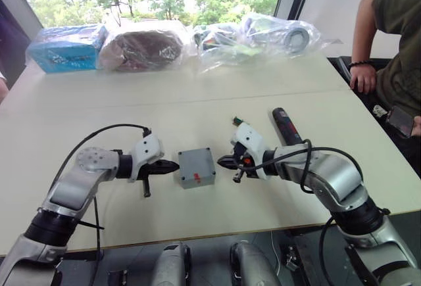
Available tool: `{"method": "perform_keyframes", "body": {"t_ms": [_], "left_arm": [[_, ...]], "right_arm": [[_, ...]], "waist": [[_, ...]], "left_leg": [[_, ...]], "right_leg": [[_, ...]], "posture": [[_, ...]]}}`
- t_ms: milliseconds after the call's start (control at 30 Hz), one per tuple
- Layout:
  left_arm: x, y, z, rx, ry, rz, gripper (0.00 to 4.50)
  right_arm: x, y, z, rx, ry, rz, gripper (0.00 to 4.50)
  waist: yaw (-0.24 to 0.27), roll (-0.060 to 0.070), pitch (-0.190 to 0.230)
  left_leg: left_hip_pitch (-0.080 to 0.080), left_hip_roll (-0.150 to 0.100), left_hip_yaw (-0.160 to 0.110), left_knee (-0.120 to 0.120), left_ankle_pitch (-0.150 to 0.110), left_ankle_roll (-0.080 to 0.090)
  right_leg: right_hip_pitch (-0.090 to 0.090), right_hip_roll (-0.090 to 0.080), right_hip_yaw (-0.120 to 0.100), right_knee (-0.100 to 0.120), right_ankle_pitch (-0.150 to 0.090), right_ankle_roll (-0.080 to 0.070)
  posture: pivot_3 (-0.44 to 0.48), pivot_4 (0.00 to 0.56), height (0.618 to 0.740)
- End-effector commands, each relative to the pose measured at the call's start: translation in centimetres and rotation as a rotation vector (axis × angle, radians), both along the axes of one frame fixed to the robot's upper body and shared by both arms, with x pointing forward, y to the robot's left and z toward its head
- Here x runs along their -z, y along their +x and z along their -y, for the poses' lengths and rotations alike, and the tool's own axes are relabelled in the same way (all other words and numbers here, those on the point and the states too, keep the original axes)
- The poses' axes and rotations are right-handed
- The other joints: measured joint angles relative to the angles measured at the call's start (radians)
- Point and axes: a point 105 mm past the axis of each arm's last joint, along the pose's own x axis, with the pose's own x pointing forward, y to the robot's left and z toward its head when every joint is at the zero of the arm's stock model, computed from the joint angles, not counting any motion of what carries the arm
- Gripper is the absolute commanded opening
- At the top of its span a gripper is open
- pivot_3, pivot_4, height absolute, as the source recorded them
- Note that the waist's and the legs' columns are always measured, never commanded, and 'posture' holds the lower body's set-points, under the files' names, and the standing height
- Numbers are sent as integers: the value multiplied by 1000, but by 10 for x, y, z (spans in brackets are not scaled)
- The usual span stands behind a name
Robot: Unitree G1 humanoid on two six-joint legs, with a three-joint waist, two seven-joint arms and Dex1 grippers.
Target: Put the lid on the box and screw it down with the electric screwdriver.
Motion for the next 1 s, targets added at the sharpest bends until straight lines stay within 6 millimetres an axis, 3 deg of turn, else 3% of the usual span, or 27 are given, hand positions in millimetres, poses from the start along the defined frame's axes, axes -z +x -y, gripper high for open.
{"method": "perform_keyframes", "body": {"t_ms": [33,267,400,567,767,867,1000], "left_arm": [[-9,8,9,37,-7,64,0],[-8,34,25,35,-27,91,0],[-8,37,19,25,-10,107,0],[-5,21,-8,44,70,85,0],[-4,-9,-27,97,131,23,0],[-4,-22,-28,127,134,-8,0],[-3,-19,-16,114,103,3,0]], "right_arm": [[-8,-10,-13,-72,28,15,39],[-9,-17,-24,-116,29,-22,39],[-13,-6,-12,-65,-16,32,39],[-27,11,10,4,-55,118,39],[-29,29,14,29,-44,202,39],[-26,35,7,25,-28,203,39],[-20,37,-6,7,-4,196,39]], "waist": [[-1,0,0],[-1,-1,0],[-3,-1,0],[-7,-1,0],[-4,-1,0],[-2,-1,0],[-2,-1,0]], "left_leg": [[0,0,0,0,0,0],[0,0,0,1,0,0],[0,0,0,2,0,0],[1,0,0,2,0,0],[1,0,0,2,0,0],[1,0,0,2,0,0],[1,0,0,3,0,0]], "right_leg": [[0,0,0,0,0,0],[0,1,-1,2,0,1],[0,0,-1,2,0,1],[-1,0,0,5,0,1],[-3,0,0,10,0,0],[-3,0,0,10,0,0],[-3,-1,0,11,0,0]], "posture": [[0,150,740],[0,150,740],[0,150,740],[0,150,740],[0,150,740],[0,150,740],[0,150,740]]}}
